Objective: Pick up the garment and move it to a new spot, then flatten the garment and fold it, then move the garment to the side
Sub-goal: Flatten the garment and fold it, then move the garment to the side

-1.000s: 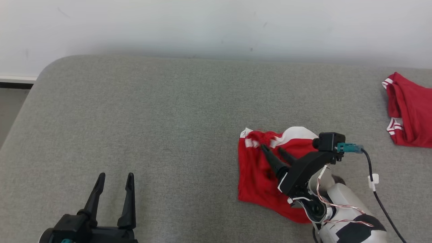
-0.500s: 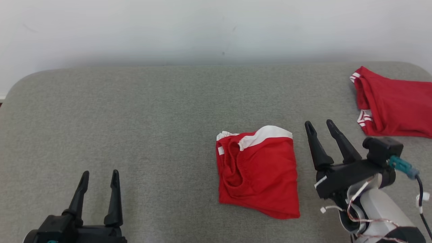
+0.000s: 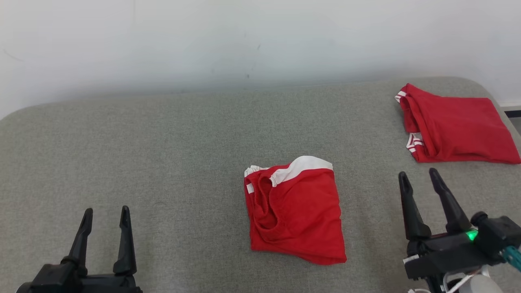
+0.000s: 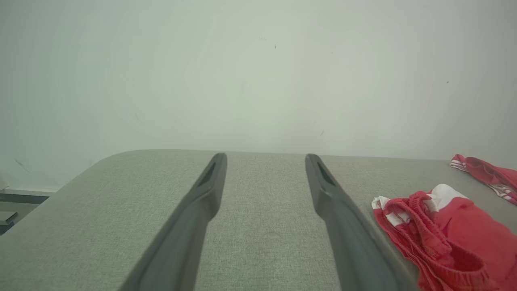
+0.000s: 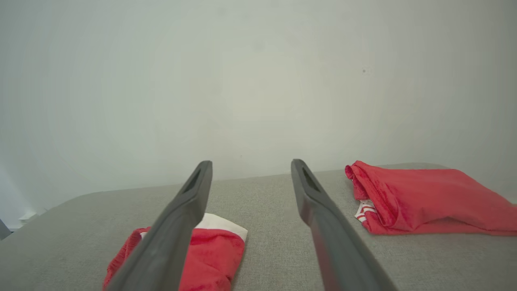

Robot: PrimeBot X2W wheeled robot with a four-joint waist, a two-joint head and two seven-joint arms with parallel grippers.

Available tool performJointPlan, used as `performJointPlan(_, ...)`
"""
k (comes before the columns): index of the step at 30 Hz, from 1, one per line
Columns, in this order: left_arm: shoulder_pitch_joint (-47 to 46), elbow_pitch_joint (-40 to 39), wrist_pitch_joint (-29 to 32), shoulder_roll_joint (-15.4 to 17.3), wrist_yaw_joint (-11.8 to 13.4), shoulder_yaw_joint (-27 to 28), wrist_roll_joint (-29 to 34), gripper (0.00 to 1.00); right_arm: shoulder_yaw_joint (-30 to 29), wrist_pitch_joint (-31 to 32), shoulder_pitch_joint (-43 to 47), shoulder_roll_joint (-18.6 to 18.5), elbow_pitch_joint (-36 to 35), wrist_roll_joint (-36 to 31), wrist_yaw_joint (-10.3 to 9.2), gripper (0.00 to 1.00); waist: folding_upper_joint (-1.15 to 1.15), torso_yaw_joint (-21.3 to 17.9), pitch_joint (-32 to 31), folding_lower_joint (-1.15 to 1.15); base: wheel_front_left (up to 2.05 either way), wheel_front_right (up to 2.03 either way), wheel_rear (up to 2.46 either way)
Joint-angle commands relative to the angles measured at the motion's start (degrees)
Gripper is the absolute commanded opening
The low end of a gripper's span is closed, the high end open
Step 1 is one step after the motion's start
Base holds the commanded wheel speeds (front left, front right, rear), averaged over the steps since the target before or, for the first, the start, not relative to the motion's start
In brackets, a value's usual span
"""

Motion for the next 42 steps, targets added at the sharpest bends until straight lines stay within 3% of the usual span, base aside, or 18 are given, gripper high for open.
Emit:
performJointPlan(1,1.0,-0.2,0.0,0.0,0.1,0.4,0.4,1.00,-1.5,-0.3,2.7,0.7,-3.1,-2.9,-0.14,1.00,0.00,0.1,-0.7,0.01,0.00,0.00,0.00)
performJointPlan(10,2.8,0.9,0.0,0.1,-0.4,0.3,1.6,1.00,-5.1,-0.3,10.5,4.6,-6.9,-8.3,-0.14,1.00,0.00,1.0,-2.3,0.01,0.00,0.00,0.00)
performJointPlan(21,5.6,0.6,0.0,0.6,-0.8,-1.8,1.0,1.00,-6.0,-0.3,13.9,7.1,-7.4,-11.9,-0.14,1.00,0.00,2.4,-3.3,0.01,0.00,0.00,0.00)
performJointPlan(42,5.3,0.2,0.0,1.2,-0.6,-1.0,-1.7,1.00,-5.9,1.7,14.8,7.6,-6.2,-13.6,-0.15,1.00,0.00,2.9,-3.4,0.01,0.00,0.00,0.00)
